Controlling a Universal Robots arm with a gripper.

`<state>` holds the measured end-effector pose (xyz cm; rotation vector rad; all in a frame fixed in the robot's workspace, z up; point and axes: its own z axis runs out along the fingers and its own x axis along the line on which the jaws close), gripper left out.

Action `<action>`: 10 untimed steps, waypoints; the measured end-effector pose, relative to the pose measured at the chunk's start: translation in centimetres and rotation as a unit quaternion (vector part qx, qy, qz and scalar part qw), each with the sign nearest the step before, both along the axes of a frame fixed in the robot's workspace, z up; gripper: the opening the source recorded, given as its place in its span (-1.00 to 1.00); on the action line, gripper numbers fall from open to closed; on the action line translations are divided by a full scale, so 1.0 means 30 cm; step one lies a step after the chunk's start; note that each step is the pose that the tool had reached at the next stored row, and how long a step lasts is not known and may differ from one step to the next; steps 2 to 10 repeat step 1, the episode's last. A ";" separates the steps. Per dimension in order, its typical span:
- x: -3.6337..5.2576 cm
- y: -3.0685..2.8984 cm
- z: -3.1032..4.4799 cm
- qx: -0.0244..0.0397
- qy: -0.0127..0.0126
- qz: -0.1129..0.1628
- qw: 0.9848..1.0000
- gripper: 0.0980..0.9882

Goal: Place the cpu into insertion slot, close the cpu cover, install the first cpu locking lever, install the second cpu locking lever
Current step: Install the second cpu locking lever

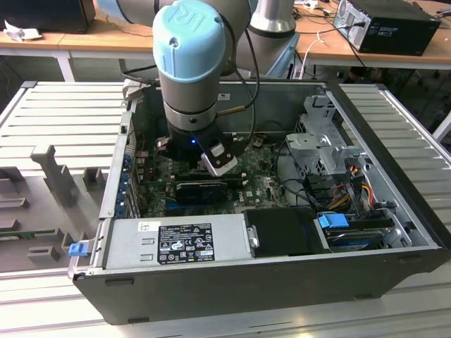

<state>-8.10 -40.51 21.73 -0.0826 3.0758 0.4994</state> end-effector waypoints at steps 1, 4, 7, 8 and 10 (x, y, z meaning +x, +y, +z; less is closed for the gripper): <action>0.000 0.000 0.000 0.000 0.000 0.000 1.000 -0.98; 0.000 0.000 0.000 0.000 0.000 0.000 1.000 -0.98; 0.000 0.000 0.000 0.000 0.000 0.000 1.000 -0.98; 0.000 0.000 0.000 0.000 0.000 0.000 1.000 -0.98; 0.000 0.000 0.000 0.000 0.000 0.000 1.000 -0.98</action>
